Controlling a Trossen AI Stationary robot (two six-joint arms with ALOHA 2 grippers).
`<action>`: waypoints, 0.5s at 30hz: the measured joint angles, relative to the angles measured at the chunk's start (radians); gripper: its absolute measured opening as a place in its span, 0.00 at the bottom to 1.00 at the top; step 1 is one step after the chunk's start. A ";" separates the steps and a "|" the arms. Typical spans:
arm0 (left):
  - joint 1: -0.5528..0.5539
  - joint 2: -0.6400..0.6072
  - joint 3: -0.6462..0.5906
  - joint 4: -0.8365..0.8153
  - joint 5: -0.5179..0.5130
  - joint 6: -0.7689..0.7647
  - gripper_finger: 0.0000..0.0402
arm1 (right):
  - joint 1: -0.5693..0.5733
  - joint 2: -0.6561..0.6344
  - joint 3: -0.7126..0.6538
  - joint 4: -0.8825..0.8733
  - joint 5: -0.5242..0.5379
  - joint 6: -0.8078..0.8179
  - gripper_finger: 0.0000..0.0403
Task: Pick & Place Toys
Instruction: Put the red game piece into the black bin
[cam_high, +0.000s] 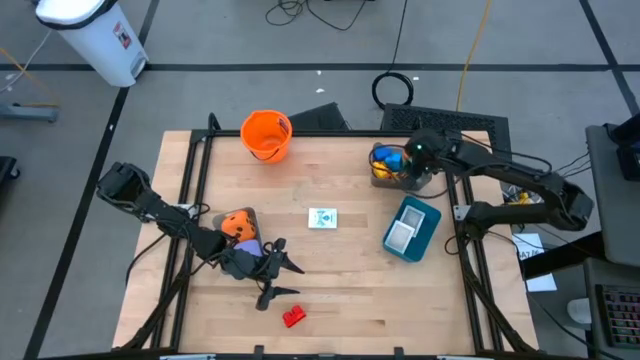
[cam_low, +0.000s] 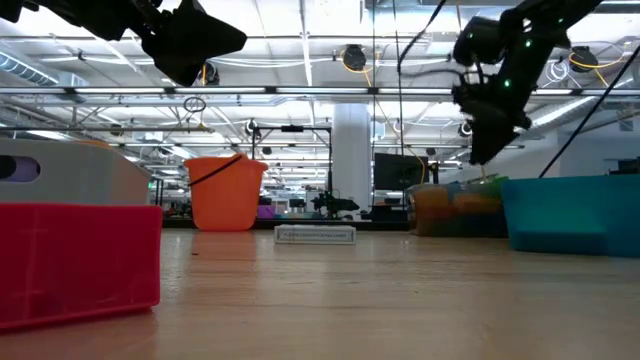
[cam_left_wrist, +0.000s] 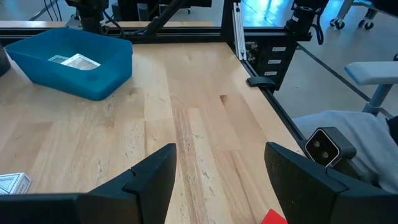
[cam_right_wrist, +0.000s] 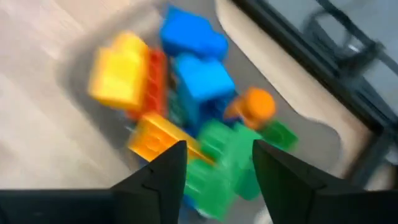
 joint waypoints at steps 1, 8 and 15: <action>0.000 0.000 0.000 0.000 0.000 0.000 0.63 | 0.004 -0.017 0.000 0.019 -0.029 0.007 0.44; 0.000 0.000 0.000 0.009 0.000 -0.022 0.63 | 0.087 -0.120 0.000 0.279 -0.453 0.123 0.45; -0.038 0.000 0.040 -0.007 0.006 -0.029 0.63 | 0.364 -0.117 0.000 0.549 -0.503 0.126 0.43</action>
